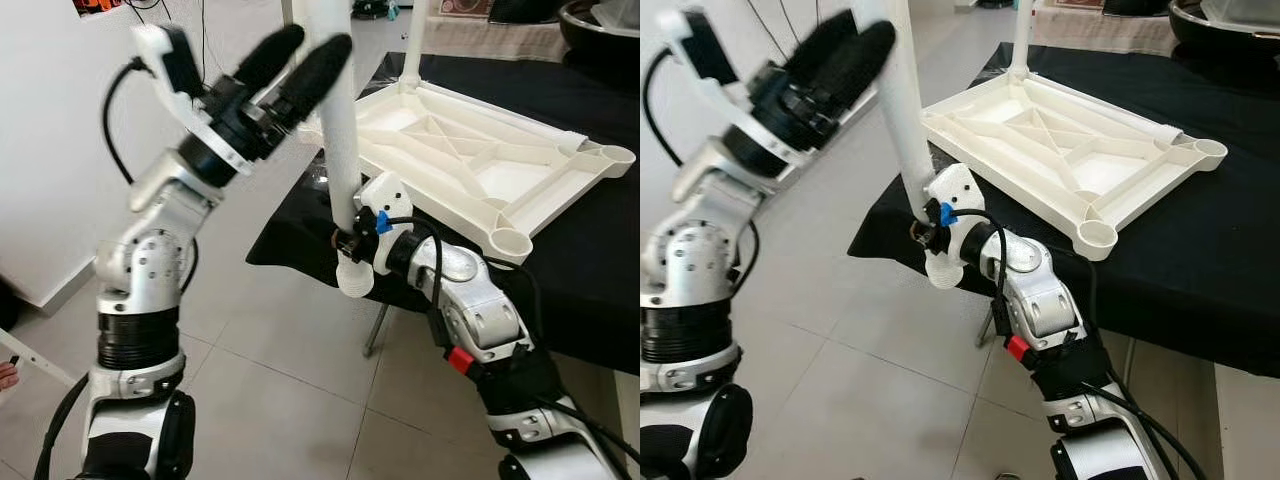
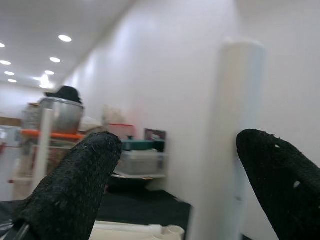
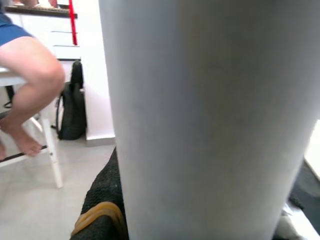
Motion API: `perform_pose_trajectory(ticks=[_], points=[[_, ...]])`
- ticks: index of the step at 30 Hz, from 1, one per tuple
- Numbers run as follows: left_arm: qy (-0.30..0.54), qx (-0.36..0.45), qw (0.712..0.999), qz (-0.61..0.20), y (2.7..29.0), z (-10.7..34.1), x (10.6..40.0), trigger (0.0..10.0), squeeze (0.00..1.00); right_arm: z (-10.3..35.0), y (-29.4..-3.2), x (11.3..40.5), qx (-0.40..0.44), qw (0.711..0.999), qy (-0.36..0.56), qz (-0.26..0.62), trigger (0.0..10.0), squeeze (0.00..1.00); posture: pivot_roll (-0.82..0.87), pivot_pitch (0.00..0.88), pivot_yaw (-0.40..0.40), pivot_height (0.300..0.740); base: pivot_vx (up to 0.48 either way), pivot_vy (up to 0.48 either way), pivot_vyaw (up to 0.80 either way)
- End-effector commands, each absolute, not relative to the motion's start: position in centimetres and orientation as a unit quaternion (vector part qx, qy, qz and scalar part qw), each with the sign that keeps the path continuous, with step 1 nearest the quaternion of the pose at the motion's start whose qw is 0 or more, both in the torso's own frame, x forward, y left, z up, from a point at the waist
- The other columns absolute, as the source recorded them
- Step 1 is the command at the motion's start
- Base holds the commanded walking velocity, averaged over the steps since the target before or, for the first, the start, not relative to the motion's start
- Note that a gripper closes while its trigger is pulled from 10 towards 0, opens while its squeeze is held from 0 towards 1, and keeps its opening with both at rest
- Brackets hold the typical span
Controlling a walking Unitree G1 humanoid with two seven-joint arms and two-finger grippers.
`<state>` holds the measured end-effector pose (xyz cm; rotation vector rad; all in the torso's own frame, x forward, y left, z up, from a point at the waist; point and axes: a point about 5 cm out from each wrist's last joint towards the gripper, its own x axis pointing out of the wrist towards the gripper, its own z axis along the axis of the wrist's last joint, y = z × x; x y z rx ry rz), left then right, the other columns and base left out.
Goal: Building children table
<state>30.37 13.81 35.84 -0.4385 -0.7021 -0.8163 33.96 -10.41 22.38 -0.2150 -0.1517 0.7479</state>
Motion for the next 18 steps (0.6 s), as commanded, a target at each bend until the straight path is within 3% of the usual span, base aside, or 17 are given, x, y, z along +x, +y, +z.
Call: perform_pose_trajectory(ticks=[1, 8, 14, 16, 17, 18], points=[[-0.342, -0.209, 0.834, -0.379, 14.8, 36.4, 29.9, 10.0, 1.0, 23.2, -10.9, 34.4, -0.105, 0.929, -0.091, 0.343, 0.0, 0.0, -0.07, 0.094, 0.049, 0.74, 0.0, 0.0, 0.0], [-0.329, -0.195, 0.834, -0.398, 14.7, 35.5, 28.9, 10.0, 1.0, 25.1, -14.4, 36.5, -0.062, 0.968, -0.119, 0.211, 0.0, 0.0, -0.06, 0.095, 0.044, 0.74, 0.0, 0.0, 0.0], [-0.288, -0.191, 0.836, -0.427, 13.3, 33.3, 28.4, 10.0, 1.0, 26.6, -15.8, 36.9, -0.027, 0.973, -0.14, 0.18, 0.0, 0.0, -0.07, 0.089, 0.047, 0.74, 0.0, 0.0, 0.0], [-0.268, -0.186, 0.842, -0.428, 12.5, 32.1, 28.1, 10.0, 1.0, 27.2, -16.2, 36.8, -0.021, 0.973, -0.151, 0.173, 2.3, 0.0, -0.07, 0.106, 0.046, 0.74, 0.0, 0.0, 0.0], [-0.268, -0.186, 0.842, -0.428, 12.5, 32.1, 28.1, 10.0, 1.0, 27.2, -16.2, 36.8, -0.021, 0.973, -0.151, 0.173, 2.3, 0.0, -0.07, 0.106, 0.046, 0.74, 0.0, 0.0, 0.0], [-0.248, -0.184, 0.86, -0.407, 12.3, 30.9, 28.3, 10.0, 0.0, 27.3, -16.4, 36.7, -0.015, 0.973, -0.154, 0.169, 10.0, 0.0, -0.07, 0.104, 0.046, 0.74, 0.0, 0.0, 0.0]])
